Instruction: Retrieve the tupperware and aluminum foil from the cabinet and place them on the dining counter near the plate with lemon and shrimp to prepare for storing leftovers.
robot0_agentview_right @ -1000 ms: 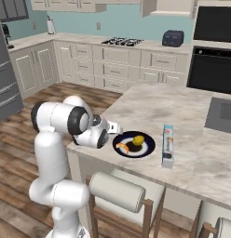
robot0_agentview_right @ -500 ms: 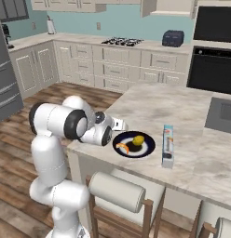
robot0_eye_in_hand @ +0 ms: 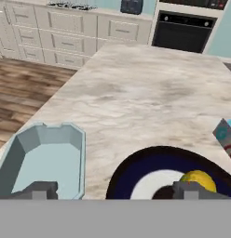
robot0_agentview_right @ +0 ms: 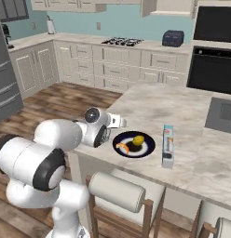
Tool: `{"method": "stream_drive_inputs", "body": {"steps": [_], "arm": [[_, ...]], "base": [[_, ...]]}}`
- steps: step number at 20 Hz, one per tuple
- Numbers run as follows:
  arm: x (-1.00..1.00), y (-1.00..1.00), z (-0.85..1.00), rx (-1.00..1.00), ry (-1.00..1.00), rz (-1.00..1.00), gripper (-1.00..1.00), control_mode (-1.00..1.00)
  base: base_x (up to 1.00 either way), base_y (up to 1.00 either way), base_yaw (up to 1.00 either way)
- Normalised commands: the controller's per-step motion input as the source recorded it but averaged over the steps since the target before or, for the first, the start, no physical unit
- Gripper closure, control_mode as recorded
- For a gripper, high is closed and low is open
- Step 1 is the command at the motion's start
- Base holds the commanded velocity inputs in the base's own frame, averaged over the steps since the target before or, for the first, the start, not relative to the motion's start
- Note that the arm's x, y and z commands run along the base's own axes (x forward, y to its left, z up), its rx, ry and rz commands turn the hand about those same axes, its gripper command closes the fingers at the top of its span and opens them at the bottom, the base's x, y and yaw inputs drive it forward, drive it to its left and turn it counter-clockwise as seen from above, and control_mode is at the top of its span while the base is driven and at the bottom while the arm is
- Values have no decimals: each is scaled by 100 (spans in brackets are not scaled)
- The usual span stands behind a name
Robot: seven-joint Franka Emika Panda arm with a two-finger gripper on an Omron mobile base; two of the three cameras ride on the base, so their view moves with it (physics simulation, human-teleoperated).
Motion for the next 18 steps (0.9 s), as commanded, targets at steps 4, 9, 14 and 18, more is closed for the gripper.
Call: {"method": "stream_drive_inputs", "body": {"steps": [4,9,14,18], "arm": [[-100,-32,100,0,2,0,-100,-100],[-100,-20,100,-2,15,0,-100,-100],[-100,0,83,-7,15,0,-100,-100],[-100,5,16,-19,1,7,-100,-100]], "base": [[0,0,0],[0,0,0],[0,0,0],[0,0,0]]}}
